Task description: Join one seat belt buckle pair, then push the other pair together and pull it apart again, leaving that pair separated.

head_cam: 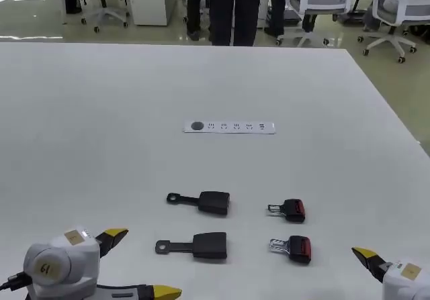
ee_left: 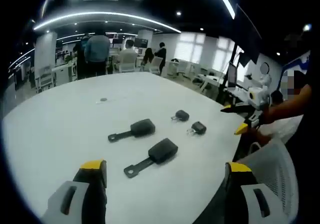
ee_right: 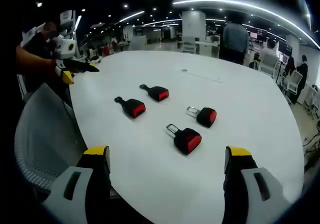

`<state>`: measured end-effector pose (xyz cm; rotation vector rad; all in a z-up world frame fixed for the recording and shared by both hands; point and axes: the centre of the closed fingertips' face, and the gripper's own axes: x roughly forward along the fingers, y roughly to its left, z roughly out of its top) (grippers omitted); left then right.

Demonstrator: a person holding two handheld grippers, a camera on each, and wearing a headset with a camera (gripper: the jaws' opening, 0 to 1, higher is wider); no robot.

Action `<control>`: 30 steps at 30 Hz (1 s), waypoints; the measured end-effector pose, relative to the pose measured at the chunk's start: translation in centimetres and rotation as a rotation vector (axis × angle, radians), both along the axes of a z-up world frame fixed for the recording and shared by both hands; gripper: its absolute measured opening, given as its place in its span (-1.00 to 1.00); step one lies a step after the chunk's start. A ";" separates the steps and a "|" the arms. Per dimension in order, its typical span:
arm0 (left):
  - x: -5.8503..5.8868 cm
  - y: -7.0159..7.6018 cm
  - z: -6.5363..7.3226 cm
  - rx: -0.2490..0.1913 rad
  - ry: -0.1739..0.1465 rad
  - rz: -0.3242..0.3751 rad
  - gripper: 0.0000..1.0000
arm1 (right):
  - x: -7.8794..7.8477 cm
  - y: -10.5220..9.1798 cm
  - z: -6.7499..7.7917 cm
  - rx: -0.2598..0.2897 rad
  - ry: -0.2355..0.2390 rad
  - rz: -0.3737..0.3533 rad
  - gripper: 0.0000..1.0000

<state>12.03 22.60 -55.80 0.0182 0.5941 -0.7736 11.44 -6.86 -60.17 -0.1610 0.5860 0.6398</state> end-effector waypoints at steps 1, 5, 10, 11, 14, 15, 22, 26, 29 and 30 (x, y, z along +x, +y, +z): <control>0.0 -0.1 0.1 -0.001 0.000 0.000 1.00 | 0.0 0.0 0.0 0.000 0.001 -0.001 0.92; 0.0 -0.1 0.0 -0.001 0.001 -0.002 1.00 | -0.1 0.0 0.2 0.000 0.003 -0.001 0.92; -0.1 -0.2 0.1 -0.002 0.001 -0.003 1.00 | -0.1 0.1 0.1 0.000 0.005 0.000 0.91; 0.0 -0.1 0.0 -0.003 0.001 -0.003 0.99 | 0.0 0.1 0.1 0.000 0.005 0.000 0.91; 0.0 0.0 -0.1 -0.001 0.004 -0.006 0.99 | 0.0 0.1 0.0 -0.002 0.006 0.000 0.90; 0.0 0.0 -0.2 -0.001 0.004 -0.006 0.99 | 0.0 0.1 0.0 -0.001 0.008 -0.001 0.89; 0.0 0.3 -0.3 0.003 0.009 -0.006 0.99 | 0.1 0.0 -0.2 0.002 0.012 -0.005 0.89; 0.0 0.2 -0.3 0.008 0.010 -0.007 0.99 | 0.3 0.0 -0.4 -0.003 0.013 -0.007 0.90; 0.0 0.1 -0.3 0.009 0.010 -0.008 0.99 | 0.3 0.1 -0.4 -0.004 0.016 -0.001 0.89; 0.0 0.1 -0.3 0.009 0.010 -0.009 0.99 | 0.3 0.1 -0.4 -0.005 0.017 0.000 0.89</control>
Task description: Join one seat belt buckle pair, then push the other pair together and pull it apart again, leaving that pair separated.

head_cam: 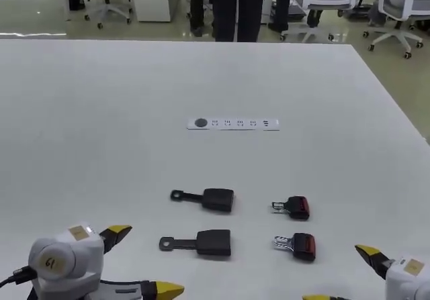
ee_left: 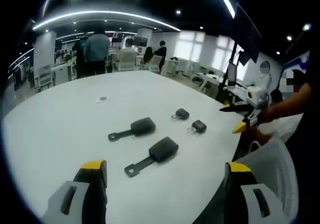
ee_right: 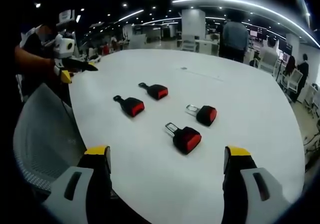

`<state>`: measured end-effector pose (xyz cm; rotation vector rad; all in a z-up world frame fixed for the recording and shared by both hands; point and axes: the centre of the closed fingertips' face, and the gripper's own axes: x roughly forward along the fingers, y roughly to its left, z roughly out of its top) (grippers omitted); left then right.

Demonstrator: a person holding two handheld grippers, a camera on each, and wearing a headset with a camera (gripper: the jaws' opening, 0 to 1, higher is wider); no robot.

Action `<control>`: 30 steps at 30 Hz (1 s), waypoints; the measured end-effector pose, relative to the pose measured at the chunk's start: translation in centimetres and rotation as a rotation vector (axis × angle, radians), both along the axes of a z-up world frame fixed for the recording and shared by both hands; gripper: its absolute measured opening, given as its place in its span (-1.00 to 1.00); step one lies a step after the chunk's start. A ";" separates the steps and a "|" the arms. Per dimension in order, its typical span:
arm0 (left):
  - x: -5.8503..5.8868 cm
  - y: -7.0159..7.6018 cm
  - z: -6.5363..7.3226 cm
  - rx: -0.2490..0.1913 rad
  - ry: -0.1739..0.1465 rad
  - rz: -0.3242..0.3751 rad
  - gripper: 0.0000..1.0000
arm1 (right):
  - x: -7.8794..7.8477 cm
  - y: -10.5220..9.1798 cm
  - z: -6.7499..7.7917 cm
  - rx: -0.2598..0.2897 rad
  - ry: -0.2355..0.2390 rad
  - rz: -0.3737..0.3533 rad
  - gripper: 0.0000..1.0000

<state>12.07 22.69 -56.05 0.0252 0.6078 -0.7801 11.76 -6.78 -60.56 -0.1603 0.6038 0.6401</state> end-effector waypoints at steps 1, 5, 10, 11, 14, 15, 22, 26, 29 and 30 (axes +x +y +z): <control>0.0 0.1 0.0 -0.001 -0.001 -0.001 0.98 | 0.0 0.0 0.0 0.000 0.000 0.001 0.89; 0.0 -0.1 -0.1 0.003 0.002 -0.004 0.98 | 0.3 0.1 0.0 -0.002 0.000 0.005 0.89; 0.3 0.1 -0.4 -0.001 0.002 -0.005 0.98 | 0.6 0.3 0.0 -0.005 0.002 0.013 0.88; 0.3 0.1 -0.4 0.000 0.001 -0.006 0.98 | 0.7 0.3 0.1 -0.004 0.001 0.014 0.87; 0.4 0.0 -0.5 -0.001 0.003 -0.009 0.98 | 0.9 0.4 0.0 -0.002 0.000 0.017 0.87; 0.4 0.0 -0.6 -0.001 0.002 -0.010 0.98 | 0.9 0.4 0.0 -0.003 0.001 0.016 0.87; 1.0 -0.6 -1.0 -0.005 0.006 -0.021 0.97 | 1.3 0.4 -0.1 -0.005 0.006 0.015 0.85; 1.4 -0.8 -1.0 -0.007 0.001 -0.024 0.95 | 1.6 0.3 0.0 -0.005 0.006 0.013 0.85; 1.8 -1.2 -1.0 -0.010 0.001 -0.025 0.94 | 1.8 0.3 0.1 -0.010 0.006 0.016 0.84; 1.9 -1.3 -1.1 -0.008 0.003 -0.028 0.94 | 1.9 0.2 0.2 -0.010 0.007 0.015 0.84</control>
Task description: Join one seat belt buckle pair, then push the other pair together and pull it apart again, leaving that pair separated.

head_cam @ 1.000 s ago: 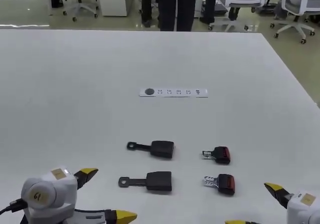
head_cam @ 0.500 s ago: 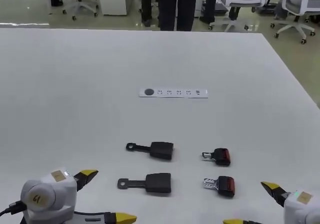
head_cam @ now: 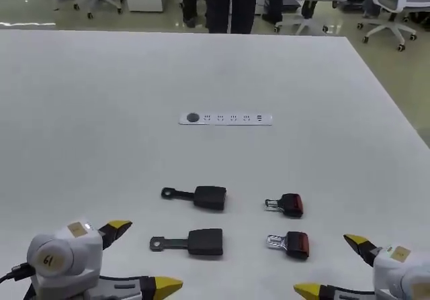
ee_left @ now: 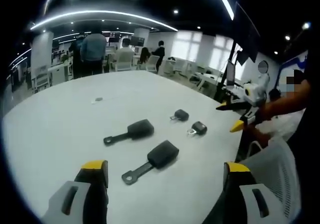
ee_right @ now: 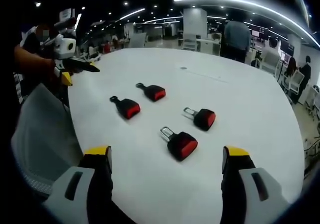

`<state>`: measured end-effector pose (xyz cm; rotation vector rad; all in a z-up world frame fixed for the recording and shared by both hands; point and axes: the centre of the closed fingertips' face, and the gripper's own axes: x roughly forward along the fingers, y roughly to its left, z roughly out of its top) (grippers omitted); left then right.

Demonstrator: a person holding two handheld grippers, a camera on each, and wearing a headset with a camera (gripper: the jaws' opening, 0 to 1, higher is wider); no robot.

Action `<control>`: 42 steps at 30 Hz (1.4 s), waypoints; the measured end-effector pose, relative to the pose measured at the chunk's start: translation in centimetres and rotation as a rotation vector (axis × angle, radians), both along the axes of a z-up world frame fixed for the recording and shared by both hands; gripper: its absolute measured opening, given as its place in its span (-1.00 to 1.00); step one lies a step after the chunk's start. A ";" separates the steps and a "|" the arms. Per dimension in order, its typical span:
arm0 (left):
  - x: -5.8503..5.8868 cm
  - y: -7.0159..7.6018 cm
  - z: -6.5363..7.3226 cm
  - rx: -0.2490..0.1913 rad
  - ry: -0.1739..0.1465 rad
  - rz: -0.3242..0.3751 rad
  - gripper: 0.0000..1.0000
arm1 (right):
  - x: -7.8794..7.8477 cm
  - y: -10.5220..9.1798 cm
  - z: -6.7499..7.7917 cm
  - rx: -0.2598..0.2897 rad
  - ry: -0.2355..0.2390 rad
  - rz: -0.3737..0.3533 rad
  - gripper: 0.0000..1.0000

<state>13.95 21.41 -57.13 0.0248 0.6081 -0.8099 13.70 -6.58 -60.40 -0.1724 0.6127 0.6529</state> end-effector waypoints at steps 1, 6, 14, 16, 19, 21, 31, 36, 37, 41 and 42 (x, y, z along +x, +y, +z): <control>0.0 -0.2 0.0 0.000 0.000 -0.002 0.95 | 0.1 0.0 0.0 0.000 0.002 0.000 0.84; 0.4 -0.5 -0.1 -0.001 0.003 -0.007 0.95 | 0.6 -0.2 -0.2 -0.007 0.007 0.004 0.82; 1.2 -0.8 -0.3 -0.001 0.010 -0.020 0.94 | 1.5 -0.3 -0.8 -0.013 0.017 0.016 0.80; 1.4 -0.8 -0.4 0.002 0.011 -0.022 0.93 | 1.6 -0.3 -0.9 -0.015 0.019 0.022 0.79; 1.7 -0.9 -0.6 0.001 0.014 -0.023 0.93 | 1.8 -0.1 -1.2 -0.018 0.024 0.028 0.78; 1.9 -1.1 -0.6 0.004 0.018 -0.027 0.93 | 2.0 0.0 -1.3 -0.016 0.028 0.029 0.77; 2.9 -1.6 -1.2 0.007 0.024 -0.039 0.92 | 2.8 0.2 -2.1 -0.026 0.046 0.052 0.76; 3.4 -1.6 -1.8 0.009 0.029 -0.042 0.91 | 3.0 0.2 -2.3 -0.032 0.053 0.062 0.74; 3.4 -1.7 -1.8 0.010 0.030 -0.043 0.91 | 3.0 0.2 -2.3 -0.031 0.053 0.063 0.74; 3.5 -2.2 -1.9 0.012 0.036 -0.048 0.91 | 3.1 0.1 -2.5 -0.029 0.063 0.065 0.74; 3.5 -2.3 -1.9 0.012 0.037 -0.048 0.91 | 3.1 0.1 -2.5 -0.029 0.063 0.066 0.74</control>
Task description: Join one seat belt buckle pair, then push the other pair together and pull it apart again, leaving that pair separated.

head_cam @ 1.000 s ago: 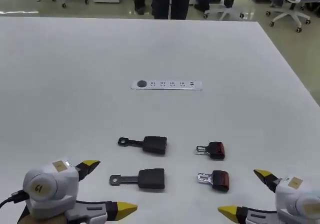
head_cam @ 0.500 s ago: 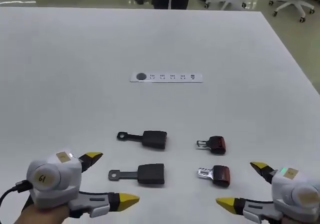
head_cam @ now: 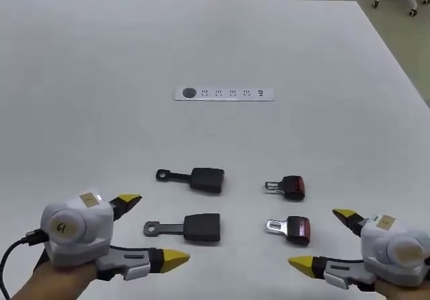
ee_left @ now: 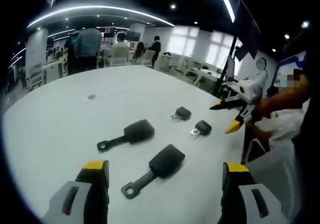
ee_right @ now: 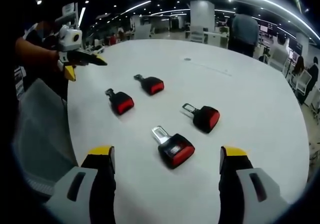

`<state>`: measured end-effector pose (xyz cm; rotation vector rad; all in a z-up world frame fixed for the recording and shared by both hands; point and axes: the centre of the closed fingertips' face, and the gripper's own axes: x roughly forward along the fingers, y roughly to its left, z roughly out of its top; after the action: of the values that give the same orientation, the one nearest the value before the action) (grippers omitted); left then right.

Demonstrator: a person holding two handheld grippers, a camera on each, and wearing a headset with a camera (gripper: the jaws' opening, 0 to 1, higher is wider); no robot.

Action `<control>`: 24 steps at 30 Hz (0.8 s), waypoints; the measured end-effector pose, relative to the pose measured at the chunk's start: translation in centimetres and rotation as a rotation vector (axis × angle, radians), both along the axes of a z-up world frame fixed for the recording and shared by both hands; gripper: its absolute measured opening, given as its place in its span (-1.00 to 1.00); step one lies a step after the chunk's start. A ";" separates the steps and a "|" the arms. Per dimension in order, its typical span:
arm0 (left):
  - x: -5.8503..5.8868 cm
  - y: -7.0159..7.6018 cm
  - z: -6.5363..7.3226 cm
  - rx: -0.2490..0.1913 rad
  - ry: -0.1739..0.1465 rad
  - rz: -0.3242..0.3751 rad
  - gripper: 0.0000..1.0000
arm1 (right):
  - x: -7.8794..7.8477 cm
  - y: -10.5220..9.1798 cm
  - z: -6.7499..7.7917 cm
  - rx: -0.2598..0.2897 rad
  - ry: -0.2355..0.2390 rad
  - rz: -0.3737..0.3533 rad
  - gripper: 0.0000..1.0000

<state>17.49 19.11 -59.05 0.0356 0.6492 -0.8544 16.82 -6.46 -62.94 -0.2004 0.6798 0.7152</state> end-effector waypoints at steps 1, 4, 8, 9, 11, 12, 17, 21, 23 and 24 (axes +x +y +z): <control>0.0 0.0 0.0 0.000 0.001 0.001 0.91 | 0.0 0.0 0.0 0.000 0.000 0.000 0.74; 0.0 -0.2 -0.1 -0.003 0.004 0.004 0.93 | 0.1 -0.1 0.0 0.004 0.001 -0.005 0.74; -0.1 -0.3 -0.2 0.001 0.009 0.007 0.95 | 0.2 -0.4 -0.2 0.005 0.002 -0.011 0.74; -0.1 -0.3 -0.2 0.003 0.008 0.006 0.96 | 0.2 -0.5 -0.2 0.003 0.003 -0.010 0.74; 0.0 -0.3 -0.2 0.003 0.009 0.006 0.96 | 0.2 -0.4 -0.3 0.003 0.003 -0.008 0.74; 0.0 -0.4 -0.2 0.003 0.010 0.005 0.96 | 0.2 -0.4 -0.3 0.002 0.003 -0.007 0.74; 0.0 -0.7 -0.2 0.003 0.009 -0.003 0.95 | 0.1 -0.3 -0.7 -0.004 0.009 -0.002 0.73; -0.1 -0.9 -0.6 0.008 0.019 -0.010 0.95 | 0.1 -0.2 -1.0 -0.009 0.015 0.002 0.72; 0.0 -0.9 -0.9 0.010 0.022 -0.014 0.94 | 0.1 -0.1 -1.1 -0.011 0.018 0.005 0.72; 0.1 -1.0 -1.0 0.012 0.024 -0.016 0.94 | 0.2 0.0 -1.1 -0.011 0.019 0.006 0.72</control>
<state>17.57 18.15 -60.09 0.0415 0.6769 -0.8680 17.02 -6.48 -64.08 -0.2062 0.7018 0.7199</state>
